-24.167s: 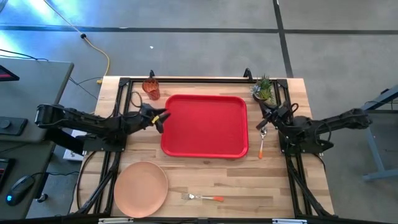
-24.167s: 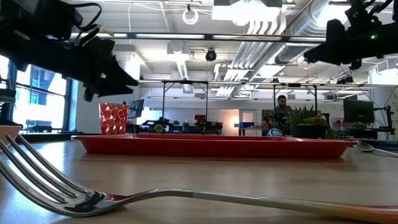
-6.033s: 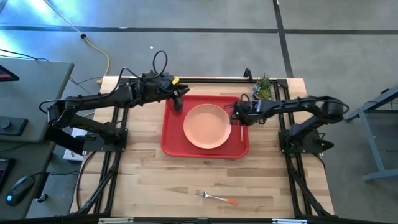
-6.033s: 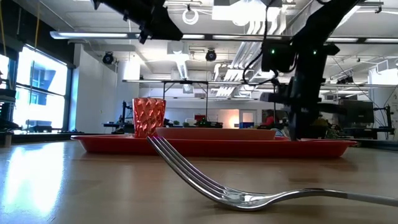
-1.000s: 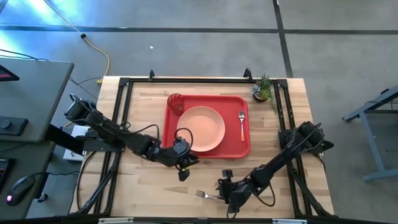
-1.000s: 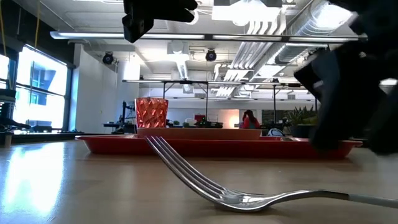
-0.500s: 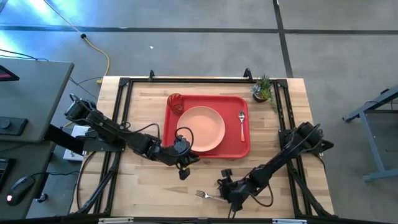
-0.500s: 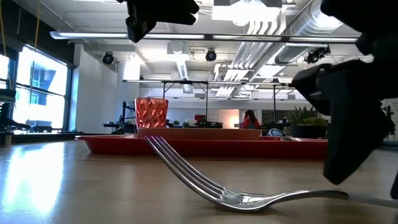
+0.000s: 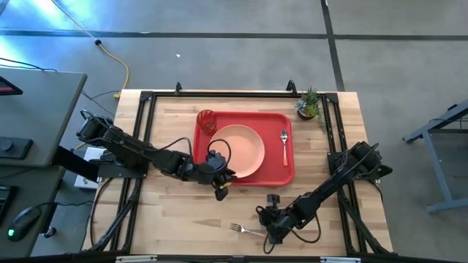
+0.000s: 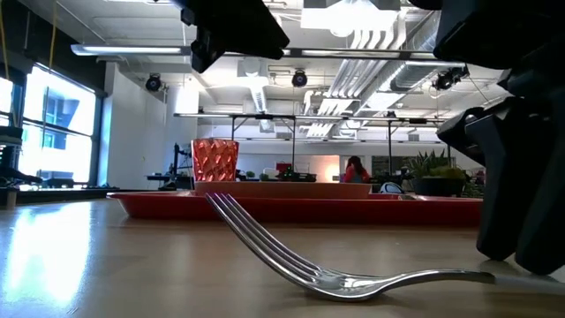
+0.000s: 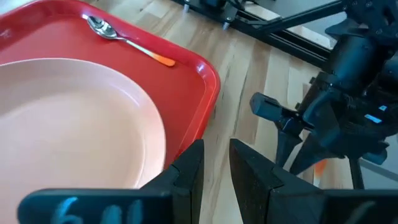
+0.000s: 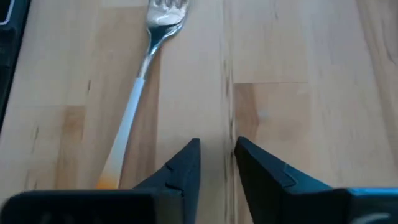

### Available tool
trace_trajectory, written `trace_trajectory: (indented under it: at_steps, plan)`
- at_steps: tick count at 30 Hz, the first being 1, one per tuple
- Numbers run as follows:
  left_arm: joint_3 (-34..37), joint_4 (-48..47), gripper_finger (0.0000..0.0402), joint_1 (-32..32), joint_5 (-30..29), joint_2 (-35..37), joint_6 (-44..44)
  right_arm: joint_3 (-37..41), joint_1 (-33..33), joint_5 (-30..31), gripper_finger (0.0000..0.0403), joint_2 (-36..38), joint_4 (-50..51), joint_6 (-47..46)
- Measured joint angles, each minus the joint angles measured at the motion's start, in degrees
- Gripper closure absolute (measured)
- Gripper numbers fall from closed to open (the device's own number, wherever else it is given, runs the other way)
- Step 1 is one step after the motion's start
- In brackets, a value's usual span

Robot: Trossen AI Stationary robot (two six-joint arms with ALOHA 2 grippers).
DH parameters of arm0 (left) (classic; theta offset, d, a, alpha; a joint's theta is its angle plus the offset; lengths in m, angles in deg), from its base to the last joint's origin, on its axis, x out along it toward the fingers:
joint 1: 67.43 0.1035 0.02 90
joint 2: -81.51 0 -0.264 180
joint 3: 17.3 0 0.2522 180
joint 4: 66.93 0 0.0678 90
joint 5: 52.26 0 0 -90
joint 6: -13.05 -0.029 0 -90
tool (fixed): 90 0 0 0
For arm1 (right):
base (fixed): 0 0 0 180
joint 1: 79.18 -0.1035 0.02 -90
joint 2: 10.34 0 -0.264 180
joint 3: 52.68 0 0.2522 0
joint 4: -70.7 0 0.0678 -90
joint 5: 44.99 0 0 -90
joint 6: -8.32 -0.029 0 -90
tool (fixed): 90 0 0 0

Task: Pick and place plate/cup/fork/spoon on tray
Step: Put the orange fork on the red tray to the right of the orange plate

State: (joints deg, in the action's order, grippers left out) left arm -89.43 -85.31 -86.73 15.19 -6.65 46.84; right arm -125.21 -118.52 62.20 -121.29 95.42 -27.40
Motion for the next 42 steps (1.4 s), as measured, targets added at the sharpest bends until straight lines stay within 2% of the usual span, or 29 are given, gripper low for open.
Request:
trace_trajectory:
  at_steps: [3, 8, 14, 23, 29, 34, 42]
  plan:
    - [0.0, -0.7, 0.0337, 1.2, 0.5, 0.0, -1.4, 0.1, 1.0, -0.5, 0.0342, 0.0, 0.3, 0.8]
    - [0.0, -4.8, 0.0337, 2.3, 0.4, 0.0, -1.0, 0.2, 1.7, -1.1, 0.0396, 0.0, 0.9, -5.5]
    - [0.0, -8.3, 0.0337, 3.2, 0.6, 0.0, -1.0, 0.3, 1.4, 0.5, 0.0401, 1.6, 2.7, -10.6]
    - [0.0, -8.0, 0.0337, 4.0, -0.2, 2.9, -1.0, 2.2, 1.1, 11.0, 0.0403, 9.4, 14.3, -19.3]
    - [0.0, -8.7, 0.0347, 4.3, -3.3, 4.0, -1.0, 6.6, 1.1, 10.3, 0.0403, 14.3, 13.9, -23.3]
    - [0.0, -8.6, 0.0365, 4.4, -4.6, 4.1, -1.8, 7.7, 0.6, 10.6, 0.0403, 19.8, 14.5, -22.1]
    - [-0.1, -7.2, 0.0377, 6.0, -4.7, 5.1, -4.2, 7.7, 0.6, 14.4, 0.0403, 28.4, 25.6, -25.4]
